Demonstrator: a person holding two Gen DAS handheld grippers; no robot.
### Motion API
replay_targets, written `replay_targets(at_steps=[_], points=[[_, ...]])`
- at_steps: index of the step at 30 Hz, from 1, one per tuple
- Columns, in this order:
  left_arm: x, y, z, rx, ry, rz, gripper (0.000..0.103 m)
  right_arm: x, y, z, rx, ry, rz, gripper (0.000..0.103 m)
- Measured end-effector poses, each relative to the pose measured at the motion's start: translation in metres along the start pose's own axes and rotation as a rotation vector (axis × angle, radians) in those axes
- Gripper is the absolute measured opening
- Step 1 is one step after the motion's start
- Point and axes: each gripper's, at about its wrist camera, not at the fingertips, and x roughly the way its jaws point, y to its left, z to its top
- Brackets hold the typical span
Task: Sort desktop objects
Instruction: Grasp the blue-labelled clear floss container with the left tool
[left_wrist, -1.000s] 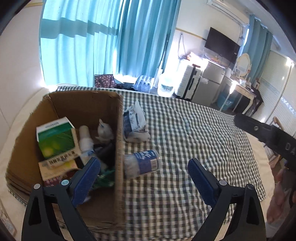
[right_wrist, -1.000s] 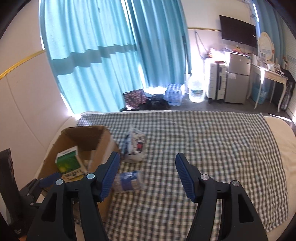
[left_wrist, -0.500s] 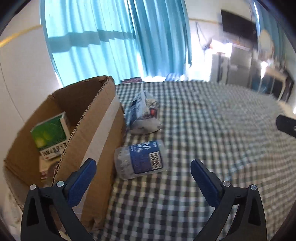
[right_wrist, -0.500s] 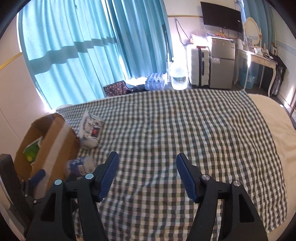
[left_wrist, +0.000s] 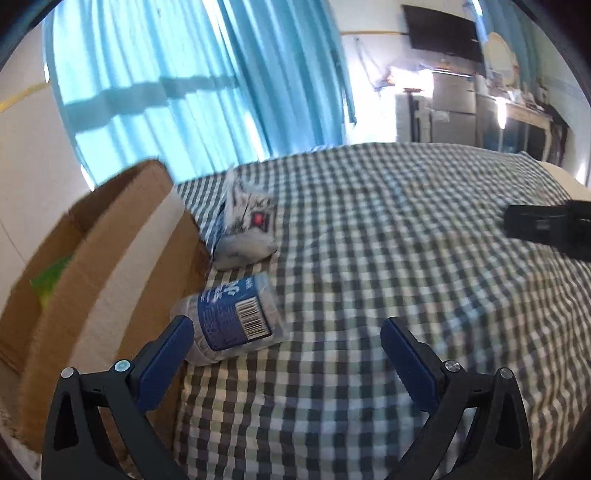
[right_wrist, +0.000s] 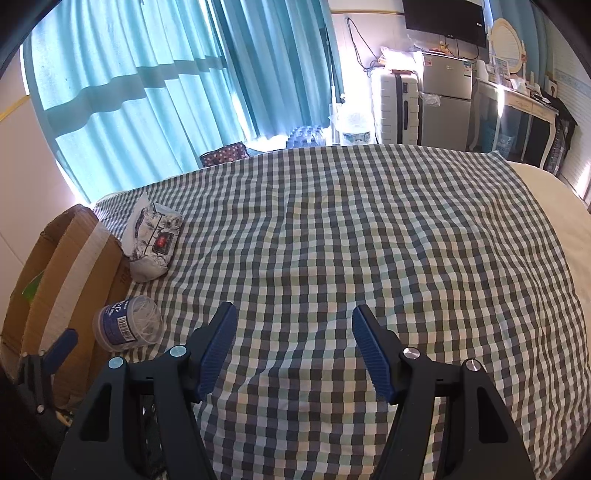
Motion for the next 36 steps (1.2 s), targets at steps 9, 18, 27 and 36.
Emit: replay_targets(at_steps=[9,18,27,36], points=[[0.04,0.033,-0.004,-0.01,0.052,0.135,0.103,-0.004,-0.002,0.0,0.029,0.003,0.016,0.065],[0.05,0.077,0.002,-0.243,0.118,-0.088,0.103,-0.018,-0.017,0.002,0.109,-0.01,0.021,0.065],[0.072,0.083,0.004,-0.337,0.197,-0.134,0.103,-0.003,-0.002,0.005,0.066,0.017,0.011,0.065],[0.097,0.097,-0.005,-0.498,0.234,-0.129,0.103,0.043,0.078,0.035,-0.139,0.052,0.149,0.066]])
